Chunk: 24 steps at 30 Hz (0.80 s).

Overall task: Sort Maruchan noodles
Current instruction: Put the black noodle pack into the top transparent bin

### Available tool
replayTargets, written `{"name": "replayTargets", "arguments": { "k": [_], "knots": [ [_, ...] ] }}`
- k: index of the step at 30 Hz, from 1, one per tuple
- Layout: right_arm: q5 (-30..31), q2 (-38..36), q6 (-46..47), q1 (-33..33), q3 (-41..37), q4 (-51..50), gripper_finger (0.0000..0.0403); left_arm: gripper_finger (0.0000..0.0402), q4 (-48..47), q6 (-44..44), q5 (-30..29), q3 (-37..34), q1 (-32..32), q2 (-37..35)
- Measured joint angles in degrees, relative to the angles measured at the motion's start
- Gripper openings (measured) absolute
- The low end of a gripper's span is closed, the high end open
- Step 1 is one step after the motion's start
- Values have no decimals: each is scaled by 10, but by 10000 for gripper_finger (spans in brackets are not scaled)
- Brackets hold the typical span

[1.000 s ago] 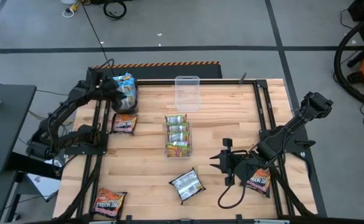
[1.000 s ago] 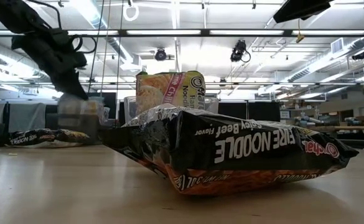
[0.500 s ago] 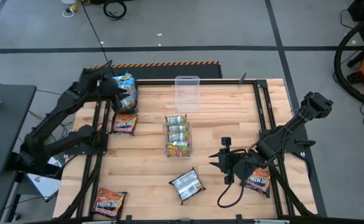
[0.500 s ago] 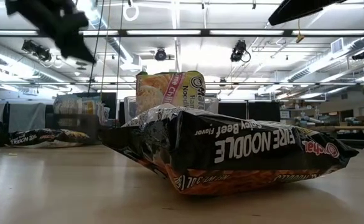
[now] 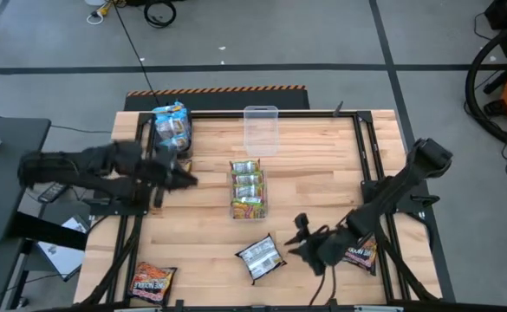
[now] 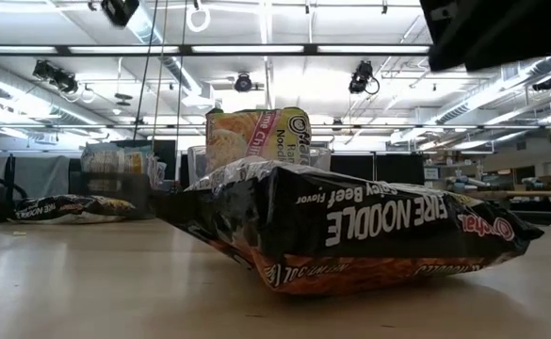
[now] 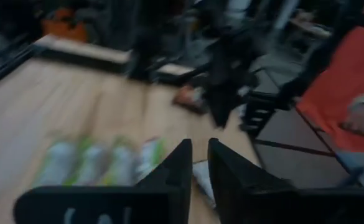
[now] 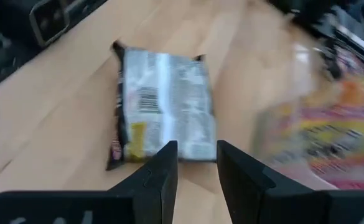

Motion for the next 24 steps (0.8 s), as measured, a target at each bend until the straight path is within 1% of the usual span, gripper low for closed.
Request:
{"name": "replayTargets", "arguments": {
  "k": [3, 5, 8, 11, 14, 17, 19, 21, 24],
  "knots": [
    [5, 52, -24, 7, 28, -2, 118, 34, 79, 10, -92, -1, -119, 43],
    [12, 78, -39, 10, 46, 1, 119, 20, 105, 20, -155, 2, -191, 73],
    [25, 105, -65, 21, 68, -6, 120, 7, 127, 28, -248, 21, -278, 133],
    [46, 110, -91, 32, 78, -21, 120, 6, 147, 22, -317, 54, -345, 205],
    [66, 101, -114, 44, 78, -29, 120, 7, 148, 18, -369, 110, -399, 288],
    [72, 94, -145, 51, 79, -25, 126, 7, 146, 19, -395, 168, -439, 374],
    [68, 99, -152, 51, 78, -30, 136, 7, 147, 17, -405, 199, -455, 427],
    [53, 109, -151, 45, 79, -28, 149, 7, 145, 8, -432, 221, -467, 475],
    [43, 123, -133, 38, 78, -27, 170, 11, 145, -29, -470, 250, -473, 538]
  ]
}}
